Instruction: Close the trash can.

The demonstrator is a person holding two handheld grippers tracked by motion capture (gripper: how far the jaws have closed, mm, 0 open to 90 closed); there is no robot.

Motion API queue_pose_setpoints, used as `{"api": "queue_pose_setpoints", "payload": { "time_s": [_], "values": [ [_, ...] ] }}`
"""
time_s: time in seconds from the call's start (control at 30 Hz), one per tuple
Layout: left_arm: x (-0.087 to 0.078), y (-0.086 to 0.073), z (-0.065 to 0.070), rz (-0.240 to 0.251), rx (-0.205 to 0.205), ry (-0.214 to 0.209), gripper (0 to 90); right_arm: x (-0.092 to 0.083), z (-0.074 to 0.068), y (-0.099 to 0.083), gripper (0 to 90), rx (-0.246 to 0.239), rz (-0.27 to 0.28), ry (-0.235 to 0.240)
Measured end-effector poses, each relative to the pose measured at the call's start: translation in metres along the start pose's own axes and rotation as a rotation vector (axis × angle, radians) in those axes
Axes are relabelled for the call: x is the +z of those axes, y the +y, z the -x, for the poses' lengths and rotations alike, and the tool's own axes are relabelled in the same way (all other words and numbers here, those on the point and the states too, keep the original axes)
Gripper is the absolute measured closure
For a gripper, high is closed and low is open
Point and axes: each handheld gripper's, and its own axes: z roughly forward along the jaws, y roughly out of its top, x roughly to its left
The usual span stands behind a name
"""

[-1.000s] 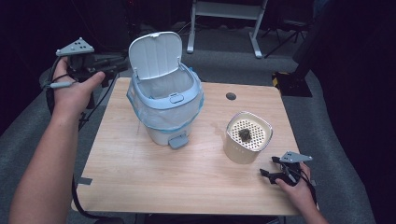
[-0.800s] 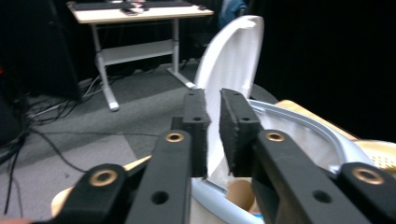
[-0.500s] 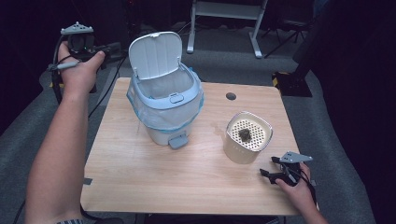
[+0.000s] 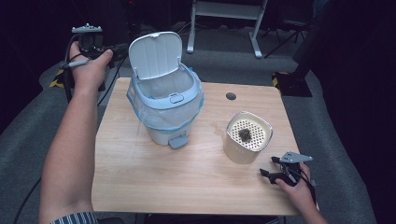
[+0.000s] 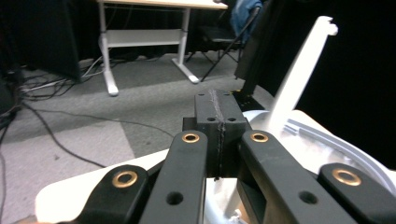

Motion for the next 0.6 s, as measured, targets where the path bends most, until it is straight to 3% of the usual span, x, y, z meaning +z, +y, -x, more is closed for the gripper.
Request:
{"api": "queue_pose_setpoints", "payload": {
  "time_s": [0.3,0.43,0.5,0.53,0.6],
  "values": [
    [-0.007,-0.002,0.016,0.004,0.06,-0.041,90.0,0.0,0.0,0.0,20.3,-0.001,0.001,0.0],
    [-0.01,-0.004,0.029,-0.005,0.093,-0.087,89.8,0.0,0.0,0.0,20.3,-0.002,0.0,0.001],
    [-0.01,-0.006,0.038,-0.023,0.129,-0.084,85.1,0.0,0.0,0.0,20.3,-0.001,0.0,0.001],
    [-0.009,-0.008,0.044,-0.038,0.161,-0.055,80.5,0.0,0.0,0.0,20.3,-0.002,0.0,0.0],
    [-0.006,-0.012,0.053,-0.052,0.184,-0.039,68.2,0.0,0.0,0.0,20.3,-0.002,0.0,0.0]
  ]
}}
